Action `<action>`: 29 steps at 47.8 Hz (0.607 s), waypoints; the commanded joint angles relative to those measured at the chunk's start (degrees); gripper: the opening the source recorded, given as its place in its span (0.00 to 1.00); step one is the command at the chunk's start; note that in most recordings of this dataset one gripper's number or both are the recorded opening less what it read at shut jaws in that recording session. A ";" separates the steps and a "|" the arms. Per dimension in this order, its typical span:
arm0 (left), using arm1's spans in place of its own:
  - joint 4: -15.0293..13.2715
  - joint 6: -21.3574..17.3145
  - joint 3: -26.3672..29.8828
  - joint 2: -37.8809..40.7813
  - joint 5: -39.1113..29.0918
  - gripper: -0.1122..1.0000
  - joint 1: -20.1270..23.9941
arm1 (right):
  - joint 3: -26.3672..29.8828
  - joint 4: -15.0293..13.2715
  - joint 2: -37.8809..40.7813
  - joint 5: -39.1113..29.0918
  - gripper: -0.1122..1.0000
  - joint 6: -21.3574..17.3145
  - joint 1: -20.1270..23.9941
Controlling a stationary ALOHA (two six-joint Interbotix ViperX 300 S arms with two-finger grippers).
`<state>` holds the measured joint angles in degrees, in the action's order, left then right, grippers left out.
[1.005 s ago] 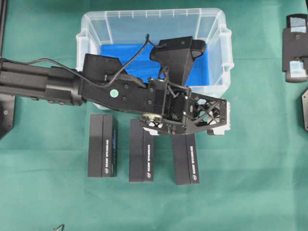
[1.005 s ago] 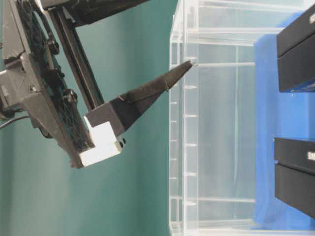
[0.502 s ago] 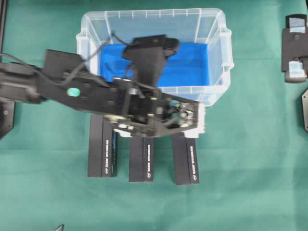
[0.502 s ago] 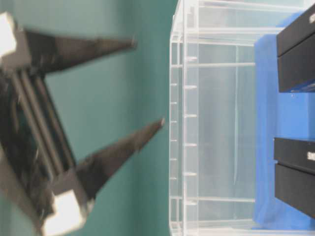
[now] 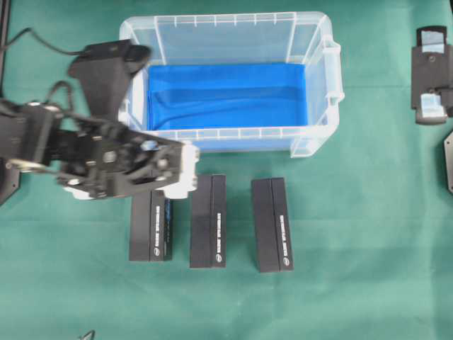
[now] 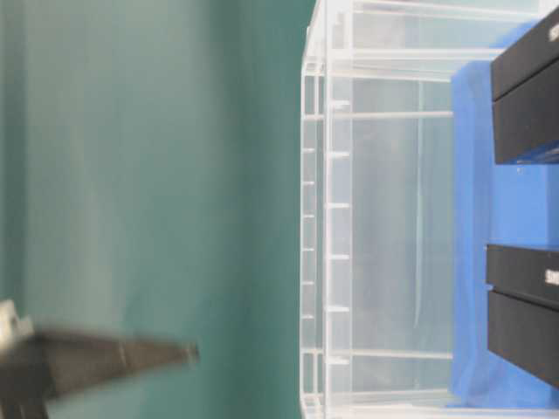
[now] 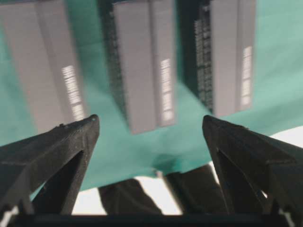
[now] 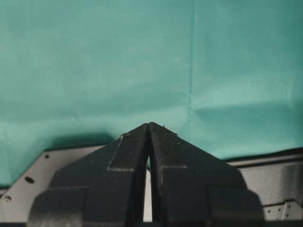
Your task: Take the box out of the case with the left arm.
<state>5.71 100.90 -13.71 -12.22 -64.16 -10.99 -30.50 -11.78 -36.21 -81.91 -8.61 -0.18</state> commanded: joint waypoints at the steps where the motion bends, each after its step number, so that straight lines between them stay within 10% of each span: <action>1: 0.26 0.35 -2.64 -4.48 0.18 0.88 -0.88 | 0.35 -0.18 0.09 -0.09 0.13 0.00 0.09; 29: 0.44 4.48 -14.94 -17.14 -4.04 0.88 -4.66 | -0.62 -0.18 -0.26 -0.18 0.13 0.00 0.09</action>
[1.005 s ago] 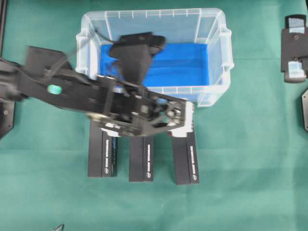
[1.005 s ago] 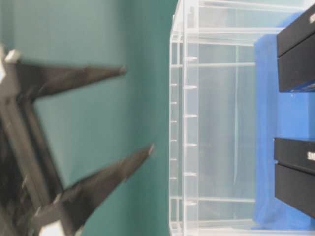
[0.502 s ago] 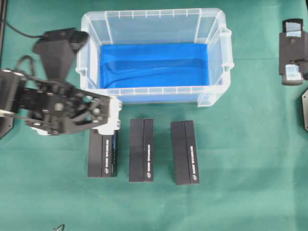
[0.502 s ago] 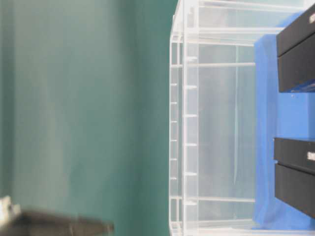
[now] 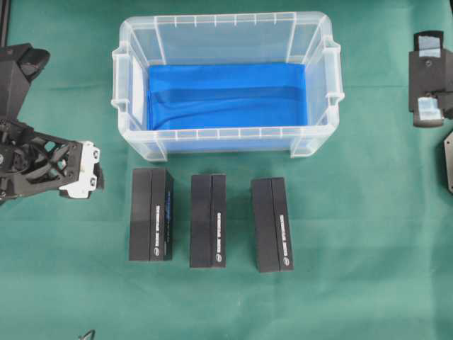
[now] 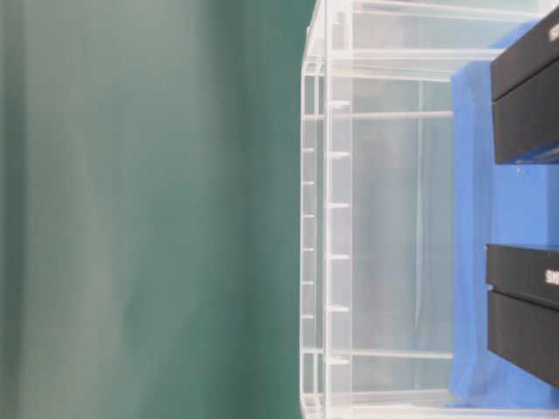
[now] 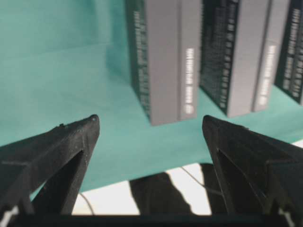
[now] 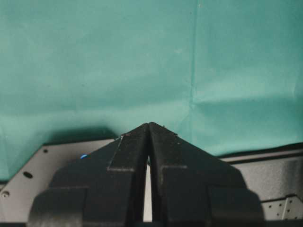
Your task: Take the box out of the case with the left arm.
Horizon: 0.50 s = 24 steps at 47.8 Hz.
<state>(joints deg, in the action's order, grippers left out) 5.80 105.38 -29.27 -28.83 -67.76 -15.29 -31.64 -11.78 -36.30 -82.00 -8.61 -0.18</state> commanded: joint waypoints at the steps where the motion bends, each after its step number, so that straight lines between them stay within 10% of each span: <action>1: 0.35 0.00 0.62 -0.53 -0.44 0.88 -0.35 | 0.62 -0.18 -0.18 -0.09 0.13 0.00 0.09; 24: 1.49 -6.15 1.23 -2.29 -5.36 0.88 6.59 | 0.53 -0.18 -0.35 -0.09 0.13 -0.09 0.00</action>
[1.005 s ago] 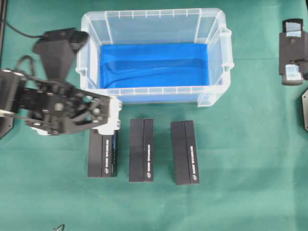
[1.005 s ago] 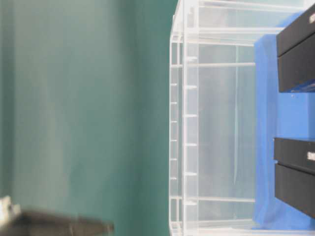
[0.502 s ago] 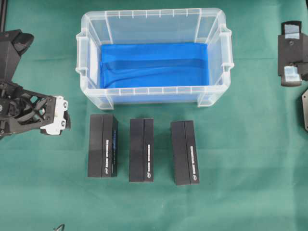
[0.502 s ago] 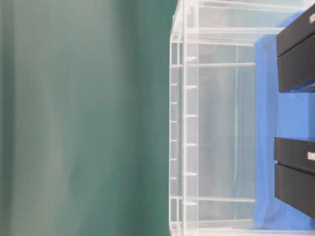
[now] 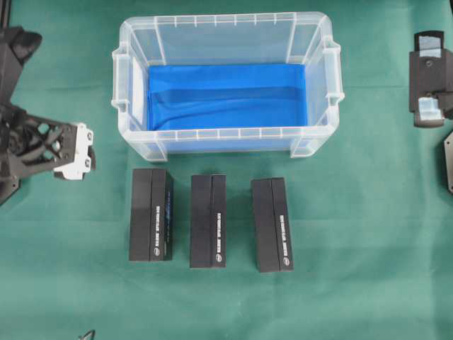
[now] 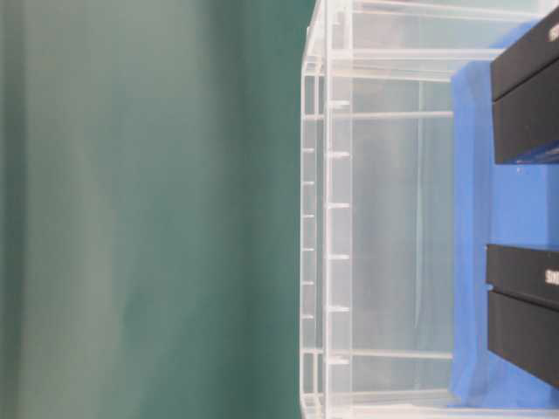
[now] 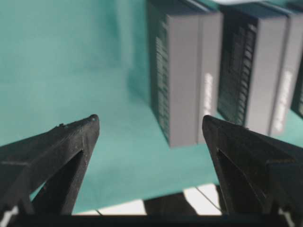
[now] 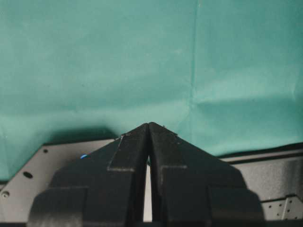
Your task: Take the box out of the case with the left arm.
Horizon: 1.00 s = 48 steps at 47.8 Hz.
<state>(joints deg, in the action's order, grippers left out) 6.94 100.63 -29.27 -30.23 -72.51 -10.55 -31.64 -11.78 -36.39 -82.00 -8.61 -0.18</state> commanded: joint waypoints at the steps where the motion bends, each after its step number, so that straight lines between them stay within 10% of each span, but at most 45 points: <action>1: 0.35 -2.11 1.41 -0.97 -0.70 0.88 2.46 | 0.53 -0.18 -0.26 -0.09 0.13 -0.09 0.09; 30: -0.35 -20.65 1.93 -2.11 -0.79 0.88 22.32 | 0.53 -0.18 -0.26 -0.09 0.13 -0.18 0.09; 48: -1.05 -22.24 1.93 -2.11 -0.79 0.88 24.87 | 0.53 -0.18 -0.26 -0.09 0.13 -0.18 0.09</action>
